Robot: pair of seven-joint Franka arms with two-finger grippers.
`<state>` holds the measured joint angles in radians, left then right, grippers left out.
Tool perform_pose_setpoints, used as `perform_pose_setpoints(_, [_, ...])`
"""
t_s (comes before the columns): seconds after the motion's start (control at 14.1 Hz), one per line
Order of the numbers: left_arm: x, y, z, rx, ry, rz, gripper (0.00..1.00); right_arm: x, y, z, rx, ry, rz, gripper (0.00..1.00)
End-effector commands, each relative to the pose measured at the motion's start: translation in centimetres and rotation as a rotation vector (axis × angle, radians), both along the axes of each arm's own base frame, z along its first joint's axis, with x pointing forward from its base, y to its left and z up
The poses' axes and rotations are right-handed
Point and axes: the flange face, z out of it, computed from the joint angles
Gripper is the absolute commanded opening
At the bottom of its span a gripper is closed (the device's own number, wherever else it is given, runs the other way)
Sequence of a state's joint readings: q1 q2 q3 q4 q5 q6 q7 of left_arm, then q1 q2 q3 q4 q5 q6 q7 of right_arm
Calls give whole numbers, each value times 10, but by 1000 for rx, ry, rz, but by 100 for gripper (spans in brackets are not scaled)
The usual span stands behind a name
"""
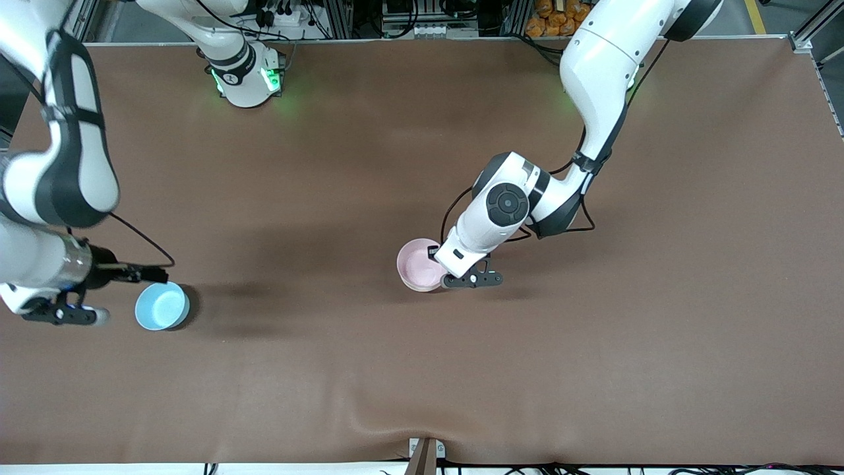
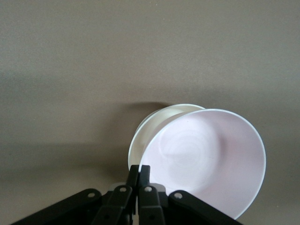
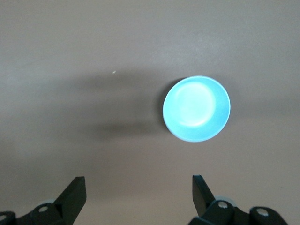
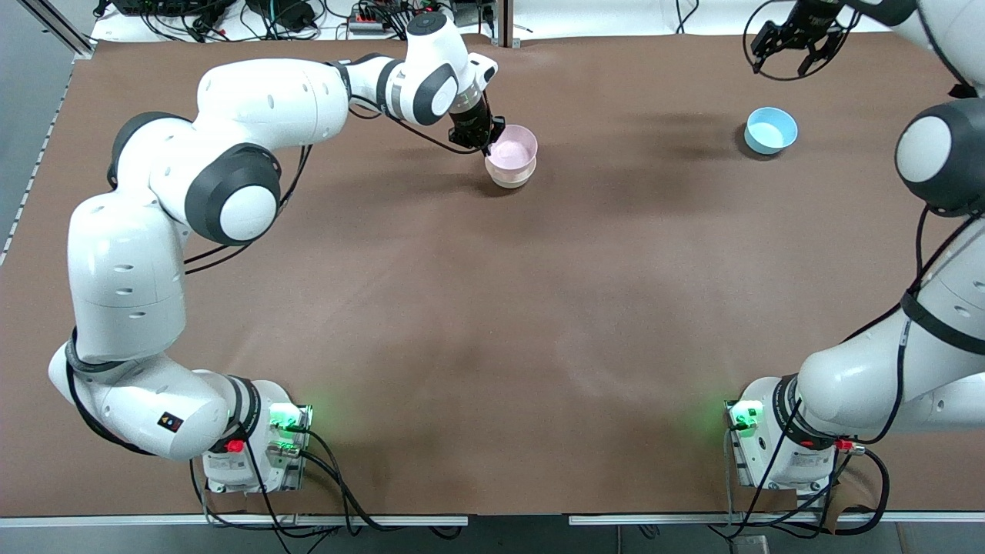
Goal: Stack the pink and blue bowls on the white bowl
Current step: 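Release the pink bowl while the right gripper grasps the blue bowl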
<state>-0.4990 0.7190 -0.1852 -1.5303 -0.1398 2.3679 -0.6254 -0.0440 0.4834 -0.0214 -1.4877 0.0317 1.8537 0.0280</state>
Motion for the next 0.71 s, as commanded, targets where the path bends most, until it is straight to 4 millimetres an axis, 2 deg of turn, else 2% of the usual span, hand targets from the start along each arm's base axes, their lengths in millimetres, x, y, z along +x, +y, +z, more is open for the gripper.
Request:
perform_pose_setpoints(0.0, [4,-4,-9,-10,-13,6,0,7,-23,-27,-72,25,18,100])
perform_pose_setpoints(0.14, [3,-3,-18,-4,-7,4,0,11,-37,-57,-238,43,104,100])
perform_pose_setpoints(0.21, [4,-2,-23,-4,-8,5,0,11,-45,-71,-276,64,122,100])
perform_pose_setpoints(0.28, [3,-3,-24,-5,-5,6,0,11,-58,-78,-276,56,109,100])
perform_pose_setpoints(0.35, [3,-3,-25,-6,-2,10,10,13,-65,-82,-273,38,102,100])
perform_pose_setpoints(0.42, [6,0,-26,-8,0,26,52,15,-74,-86,-265,14,98,100])
perform_pose_setpoints(0.5, [6,0,-24,-9,-1,26,100,17,-86,-93,-250,-13,92,100])
perform_pose_setpoints(0.64, [10,2,-12,-16,-17,30,100,15,-112,-114,-177,-58,59,100])
